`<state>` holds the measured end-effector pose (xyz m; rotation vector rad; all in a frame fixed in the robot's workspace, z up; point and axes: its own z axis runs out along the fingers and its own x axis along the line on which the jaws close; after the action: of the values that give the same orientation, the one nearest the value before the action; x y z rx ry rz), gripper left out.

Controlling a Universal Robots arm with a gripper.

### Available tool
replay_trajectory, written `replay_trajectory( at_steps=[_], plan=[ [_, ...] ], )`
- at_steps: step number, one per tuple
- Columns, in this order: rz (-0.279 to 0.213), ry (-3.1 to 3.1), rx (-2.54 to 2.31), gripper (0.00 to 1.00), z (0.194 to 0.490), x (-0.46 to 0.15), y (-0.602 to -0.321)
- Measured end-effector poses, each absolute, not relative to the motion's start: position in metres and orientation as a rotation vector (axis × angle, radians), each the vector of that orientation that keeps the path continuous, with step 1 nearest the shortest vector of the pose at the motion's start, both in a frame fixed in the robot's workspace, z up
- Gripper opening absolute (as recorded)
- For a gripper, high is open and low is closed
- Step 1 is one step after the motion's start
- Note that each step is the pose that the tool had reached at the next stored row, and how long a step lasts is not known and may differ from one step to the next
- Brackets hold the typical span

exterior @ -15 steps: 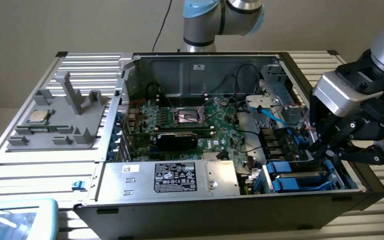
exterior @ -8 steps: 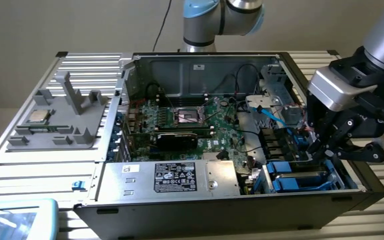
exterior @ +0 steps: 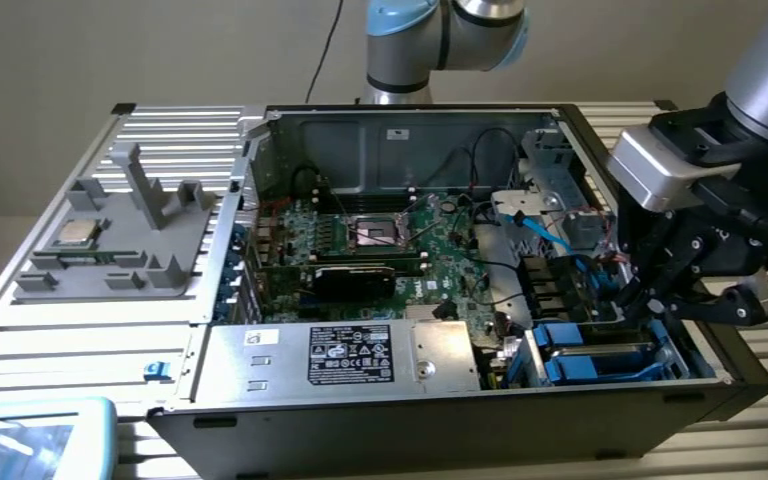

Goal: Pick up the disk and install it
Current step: 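Insert the first disk wire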

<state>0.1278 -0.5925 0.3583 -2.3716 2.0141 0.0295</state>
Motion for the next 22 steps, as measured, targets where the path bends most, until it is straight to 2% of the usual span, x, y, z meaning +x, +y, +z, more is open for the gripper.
replay_trajectory(
  at_steps=[13, 19, 22],
  plan=[
    [0.003, 2.136, -2.285, 0.16, 0.351, 0.122, -0.593],
    [-0.057, 2.181, -2.297, 0.16, 0.351, 0.122, -0.589],
    [-0.067, 2.186, -2.301, 0.16, 0.351, 0.122, -0.582]
  ],
)
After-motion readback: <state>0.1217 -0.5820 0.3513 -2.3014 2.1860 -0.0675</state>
